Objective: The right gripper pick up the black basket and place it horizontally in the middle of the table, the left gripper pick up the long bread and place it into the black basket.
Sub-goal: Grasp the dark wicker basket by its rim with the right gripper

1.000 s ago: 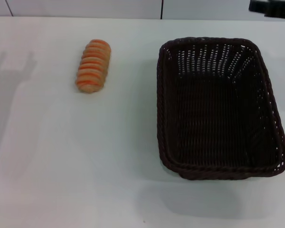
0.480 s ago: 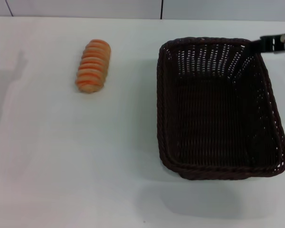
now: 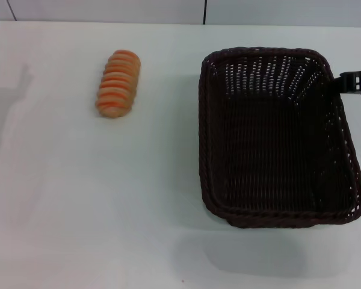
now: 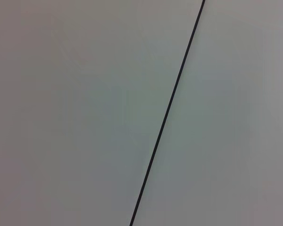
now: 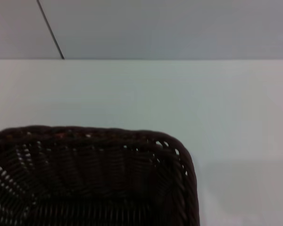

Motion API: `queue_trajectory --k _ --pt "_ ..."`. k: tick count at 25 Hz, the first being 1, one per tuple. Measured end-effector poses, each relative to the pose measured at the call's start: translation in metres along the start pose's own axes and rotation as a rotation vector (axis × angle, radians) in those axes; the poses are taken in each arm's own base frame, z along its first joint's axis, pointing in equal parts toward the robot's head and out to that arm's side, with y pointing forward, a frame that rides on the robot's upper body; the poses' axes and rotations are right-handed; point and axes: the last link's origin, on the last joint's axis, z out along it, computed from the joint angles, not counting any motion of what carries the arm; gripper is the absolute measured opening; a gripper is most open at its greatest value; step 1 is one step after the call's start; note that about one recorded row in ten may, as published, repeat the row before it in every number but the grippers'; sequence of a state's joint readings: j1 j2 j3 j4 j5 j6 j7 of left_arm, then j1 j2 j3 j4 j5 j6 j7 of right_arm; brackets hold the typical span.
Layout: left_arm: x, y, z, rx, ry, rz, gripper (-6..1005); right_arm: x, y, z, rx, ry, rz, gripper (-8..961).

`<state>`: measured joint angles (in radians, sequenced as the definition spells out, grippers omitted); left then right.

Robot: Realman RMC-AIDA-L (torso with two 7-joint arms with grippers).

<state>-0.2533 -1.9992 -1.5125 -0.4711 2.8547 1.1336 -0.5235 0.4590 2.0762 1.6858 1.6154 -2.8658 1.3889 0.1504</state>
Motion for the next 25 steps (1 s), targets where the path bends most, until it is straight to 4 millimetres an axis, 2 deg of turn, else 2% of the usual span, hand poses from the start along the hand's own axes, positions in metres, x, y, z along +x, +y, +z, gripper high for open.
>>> queue_trajectory --k 4,14,23,25 --pt "0.002 0.000 0.001 -0.001 0.007 0.001 832 0.002 0.001 0.009 -0.003 0.016 -0.001 718" --pt "0.004 -0.003 0.002 0.012 0.017 0.005 830 -0.003 0.021 0.030 -0.036 0.057 -0.057 718" --pt "0.005 -0.003 0.004 0.010 0.021 0.006 828 -0.005 0.027 0.035 -0.055 0.060 -0.070 710" --pt "0.005 -0.003 0.004 0.010 0.022 0.006 827 -0.006 0.028 0.035 -0.057 0.057 -0.069 624"
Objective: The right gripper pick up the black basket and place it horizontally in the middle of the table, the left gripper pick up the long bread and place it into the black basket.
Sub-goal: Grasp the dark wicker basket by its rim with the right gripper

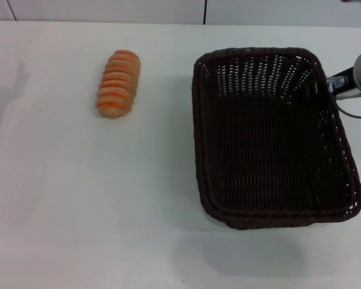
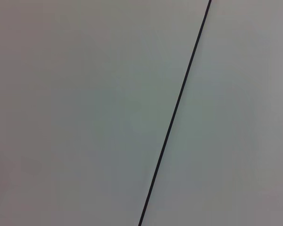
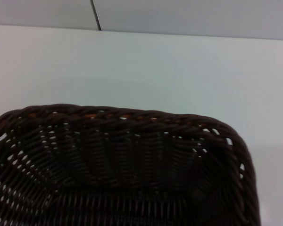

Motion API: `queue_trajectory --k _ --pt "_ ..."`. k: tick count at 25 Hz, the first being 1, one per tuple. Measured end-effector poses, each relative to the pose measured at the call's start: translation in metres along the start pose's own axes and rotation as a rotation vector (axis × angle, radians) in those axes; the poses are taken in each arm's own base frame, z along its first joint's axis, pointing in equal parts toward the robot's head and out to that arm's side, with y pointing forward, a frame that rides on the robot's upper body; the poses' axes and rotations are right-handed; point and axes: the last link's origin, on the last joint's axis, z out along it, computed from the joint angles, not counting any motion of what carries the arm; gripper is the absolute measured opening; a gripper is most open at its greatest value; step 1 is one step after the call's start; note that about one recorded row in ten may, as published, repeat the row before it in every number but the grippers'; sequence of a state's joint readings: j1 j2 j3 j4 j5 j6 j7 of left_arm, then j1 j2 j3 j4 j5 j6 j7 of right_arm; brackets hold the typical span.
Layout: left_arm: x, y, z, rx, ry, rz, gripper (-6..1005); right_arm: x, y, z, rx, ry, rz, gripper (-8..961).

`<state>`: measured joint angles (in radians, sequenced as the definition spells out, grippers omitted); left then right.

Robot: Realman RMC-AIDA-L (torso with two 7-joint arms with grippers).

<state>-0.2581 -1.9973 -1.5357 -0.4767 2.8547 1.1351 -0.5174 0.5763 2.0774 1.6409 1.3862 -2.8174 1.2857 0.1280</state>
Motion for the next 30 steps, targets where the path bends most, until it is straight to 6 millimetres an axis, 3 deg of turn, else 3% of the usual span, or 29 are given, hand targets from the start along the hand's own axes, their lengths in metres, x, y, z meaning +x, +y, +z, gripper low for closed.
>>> queue_trajectory --k 9,14,19,25,30 --pt "0.000 0.000 0.000 0.001 0.000 -0.003 825 -0.001 0.000 0.000 -0.008 -0.012 -0.023 251" --pt "0.000 0.000 -0.001 0.000 0.001 -0.004 824 -0.004 -0.001 -0.001 -0.009 -0.033 -0.082 191" --pt "0.001 0.000 -0.001 0.002 0.001 -0.006 823 -0.018 -0.002 -0.006 -0.006 -0.098 -0.198 190" --pt "0.000 -0.003 -0.004 0.010 -0.004 0.001 822 -0.043 -0.004 -0.020 -0.024 -0.168 -0.338 190" --pt "0.001 -0.004 -0.004 0.013 -0.006 0.004 820 -0.058 0.007 -0.039 -0.082 -0.207 -0.490 189"
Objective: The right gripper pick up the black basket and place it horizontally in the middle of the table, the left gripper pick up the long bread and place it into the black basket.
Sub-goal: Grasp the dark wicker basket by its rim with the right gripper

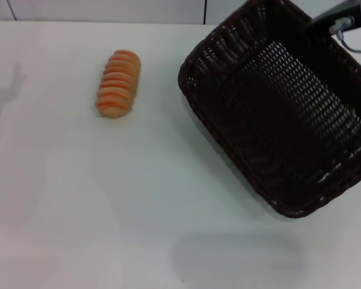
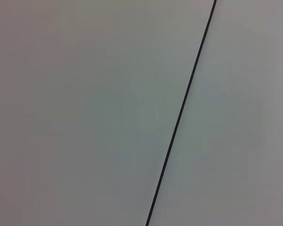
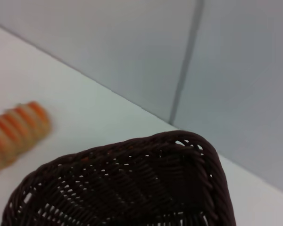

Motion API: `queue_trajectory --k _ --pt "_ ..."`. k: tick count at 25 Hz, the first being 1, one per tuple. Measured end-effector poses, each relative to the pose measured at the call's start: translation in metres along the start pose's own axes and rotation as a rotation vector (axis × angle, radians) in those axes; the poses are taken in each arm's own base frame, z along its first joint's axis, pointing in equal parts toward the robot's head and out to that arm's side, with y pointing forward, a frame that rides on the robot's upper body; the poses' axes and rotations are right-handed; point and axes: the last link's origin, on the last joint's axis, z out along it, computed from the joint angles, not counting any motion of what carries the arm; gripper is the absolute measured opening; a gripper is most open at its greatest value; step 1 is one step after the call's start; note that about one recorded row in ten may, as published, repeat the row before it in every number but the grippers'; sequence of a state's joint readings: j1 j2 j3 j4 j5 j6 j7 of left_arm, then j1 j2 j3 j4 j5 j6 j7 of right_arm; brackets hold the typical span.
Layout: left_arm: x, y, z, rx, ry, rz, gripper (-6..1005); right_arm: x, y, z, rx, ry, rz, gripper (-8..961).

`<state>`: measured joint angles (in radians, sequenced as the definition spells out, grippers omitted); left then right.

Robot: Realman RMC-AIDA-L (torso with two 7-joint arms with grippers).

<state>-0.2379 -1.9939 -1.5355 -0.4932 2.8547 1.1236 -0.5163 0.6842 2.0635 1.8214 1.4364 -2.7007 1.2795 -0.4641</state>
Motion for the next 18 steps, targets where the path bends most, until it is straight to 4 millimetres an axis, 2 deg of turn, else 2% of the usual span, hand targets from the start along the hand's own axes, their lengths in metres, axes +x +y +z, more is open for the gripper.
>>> queue_trajectory --k 4,5,18 --pt "0.000 0.000 0.001 -0.001 -0.002 0.002 820 -0.013 0.006 -0.010 -0.027 -0.022 -0.162 178" --pt "-0.001 0.001 0.002 -0.001 -0.002 0.001 819 -0.018 0.011 -0.015 -0.046 -0.036 -0.249 178" --pt "-0.007 0.013 0.004 -0.006 -0.003 -0.017 816 -0.043 0.036 -0.044 -0.225 -0.082 -0.616 179"
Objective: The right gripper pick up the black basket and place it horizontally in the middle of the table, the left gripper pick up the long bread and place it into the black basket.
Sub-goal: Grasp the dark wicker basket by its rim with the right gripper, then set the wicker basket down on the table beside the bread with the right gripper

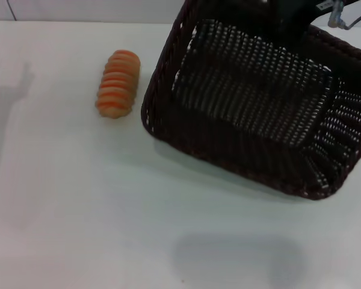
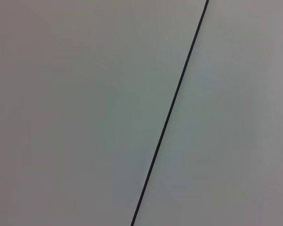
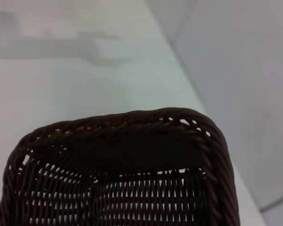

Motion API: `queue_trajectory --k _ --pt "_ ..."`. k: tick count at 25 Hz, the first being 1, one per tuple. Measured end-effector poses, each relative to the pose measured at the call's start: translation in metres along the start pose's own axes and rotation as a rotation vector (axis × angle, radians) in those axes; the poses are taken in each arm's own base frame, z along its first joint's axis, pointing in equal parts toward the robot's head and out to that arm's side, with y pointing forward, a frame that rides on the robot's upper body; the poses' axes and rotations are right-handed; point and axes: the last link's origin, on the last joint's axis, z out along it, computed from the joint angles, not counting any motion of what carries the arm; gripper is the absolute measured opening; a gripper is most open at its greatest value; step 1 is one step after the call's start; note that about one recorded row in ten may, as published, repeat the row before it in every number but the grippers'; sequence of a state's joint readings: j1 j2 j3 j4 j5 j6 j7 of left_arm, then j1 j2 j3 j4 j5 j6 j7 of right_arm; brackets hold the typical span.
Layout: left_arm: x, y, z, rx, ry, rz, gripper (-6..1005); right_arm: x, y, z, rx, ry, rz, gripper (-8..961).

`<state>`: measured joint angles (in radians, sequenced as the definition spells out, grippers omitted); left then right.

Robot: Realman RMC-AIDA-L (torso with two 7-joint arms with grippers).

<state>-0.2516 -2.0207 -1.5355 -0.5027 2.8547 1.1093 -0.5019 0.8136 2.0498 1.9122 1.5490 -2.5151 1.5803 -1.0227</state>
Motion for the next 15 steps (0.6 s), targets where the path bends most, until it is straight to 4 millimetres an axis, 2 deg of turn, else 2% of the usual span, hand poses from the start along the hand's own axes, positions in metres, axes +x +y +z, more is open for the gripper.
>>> queue_trajectory --k 9,15 --pt "-0.006 0.007 0.002 0.011 -0.007 -0.024 815 -0.014 0.013 -0.015 -0.150 0.012 -0.121 178" --pt "-0.007 0.009 0.002 0.021 0.001 -0.014 813 -0.013 0.023 -0.004 -0.217 0.055 -0.160 179"
